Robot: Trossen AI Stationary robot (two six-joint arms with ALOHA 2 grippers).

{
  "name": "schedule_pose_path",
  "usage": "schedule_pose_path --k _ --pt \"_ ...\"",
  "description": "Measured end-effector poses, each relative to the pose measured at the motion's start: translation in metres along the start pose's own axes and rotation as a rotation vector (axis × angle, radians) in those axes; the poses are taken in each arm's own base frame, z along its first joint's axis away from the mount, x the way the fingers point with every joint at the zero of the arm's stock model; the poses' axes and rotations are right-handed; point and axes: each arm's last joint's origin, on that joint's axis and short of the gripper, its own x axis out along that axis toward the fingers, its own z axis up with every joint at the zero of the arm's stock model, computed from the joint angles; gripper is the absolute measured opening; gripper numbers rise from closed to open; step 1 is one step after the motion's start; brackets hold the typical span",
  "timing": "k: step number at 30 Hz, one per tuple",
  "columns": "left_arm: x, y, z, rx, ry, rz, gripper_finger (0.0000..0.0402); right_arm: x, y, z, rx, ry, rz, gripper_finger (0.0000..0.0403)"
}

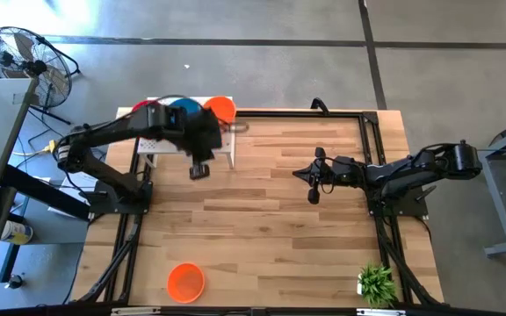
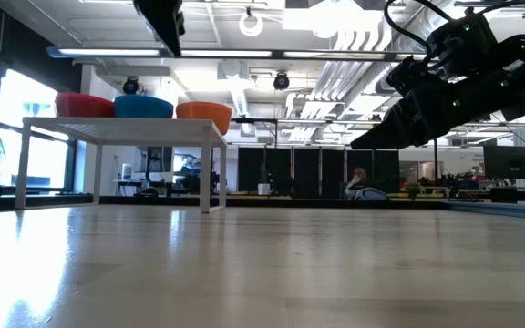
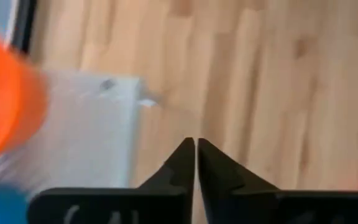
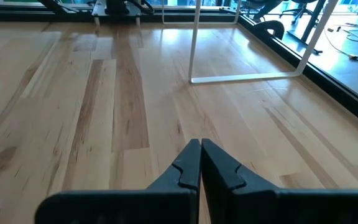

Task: Pick & Place Mini bowls
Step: Stack the orange bowl on the orange bowls on the shelf

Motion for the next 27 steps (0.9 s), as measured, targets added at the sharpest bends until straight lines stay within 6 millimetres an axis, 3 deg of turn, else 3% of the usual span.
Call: schedule_pose_path --k 3,6,11,16,18,27 --pt "0.002 -0.022 0.004 0.019 -0.038 -0.041 0.0004 0.000 0.000 0.000 0.000 0.000 0.001 0.0001" --pt "0.017 -0.043 0.006 0.035 -0.080 -0.040 0.0002 0.000 0.000 0.000 0.000 0.000 0.012 0.0002" --pt "0.041 -0.064 -0.014 0.026 -0.160 -0.064 0.0001 0.000 0.001 0.000 0.000 0.000 0.021 0.0001" --pt "0.080 -0.084 -0.040 -0.025 -0.197 -0.164 0.0001 0.000 0.001 0.000 0.002 0.000 0.021 0.0002" --pt "0.084 -0.092 -0.057 -0.056 -0.116 -0.188 0.0000 0.000 0.001 0.000 0.001 0.001 0.021 0.0001" --pt "0.074 -0.149 -0.081 -0.057 -0.053 -0.306 0.0003 0.001 0.001 0.000 0.001 -0.006 0.021 0.0001"
